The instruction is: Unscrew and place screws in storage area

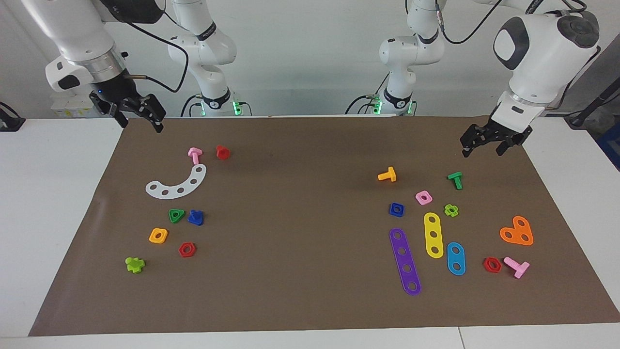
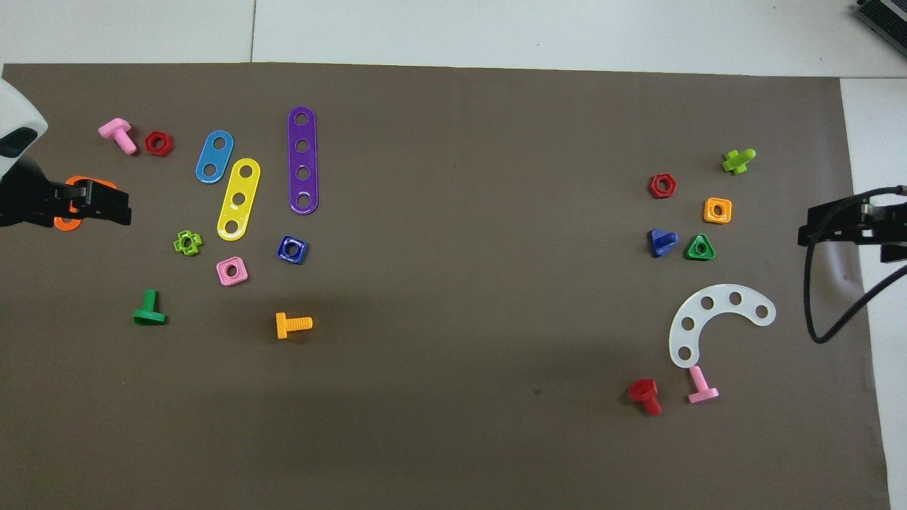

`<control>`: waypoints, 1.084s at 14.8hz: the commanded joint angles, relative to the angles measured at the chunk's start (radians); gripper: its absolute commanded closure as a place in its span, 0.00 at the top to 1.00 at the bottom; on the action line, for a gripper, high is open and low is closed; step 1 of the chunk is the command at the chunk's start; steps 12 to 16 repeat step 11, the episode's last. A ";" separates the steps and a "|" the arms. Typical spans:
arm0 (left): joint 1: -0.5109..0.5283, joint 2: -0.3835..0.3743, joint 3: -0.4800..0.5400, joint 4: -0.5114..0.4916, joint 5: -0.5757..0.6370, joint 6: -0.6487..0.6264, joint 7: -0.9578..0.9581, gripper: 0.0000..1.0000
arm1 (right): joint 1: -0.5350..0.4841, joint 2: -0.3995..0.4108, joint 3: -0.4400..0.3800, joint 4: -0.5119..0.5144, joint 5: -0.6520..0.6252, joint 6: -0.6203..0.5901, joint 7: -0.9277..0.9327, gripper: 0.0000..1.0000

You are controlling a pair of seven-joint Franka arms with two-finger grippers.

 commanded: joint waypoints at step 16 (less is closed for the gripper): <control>0.008 -0.033 -0.001 -0.039 -0.014 0.022 -0.006 1.00 | -0.005 0.004 0.018 0.016 0.006 -0.025 0.002 1.00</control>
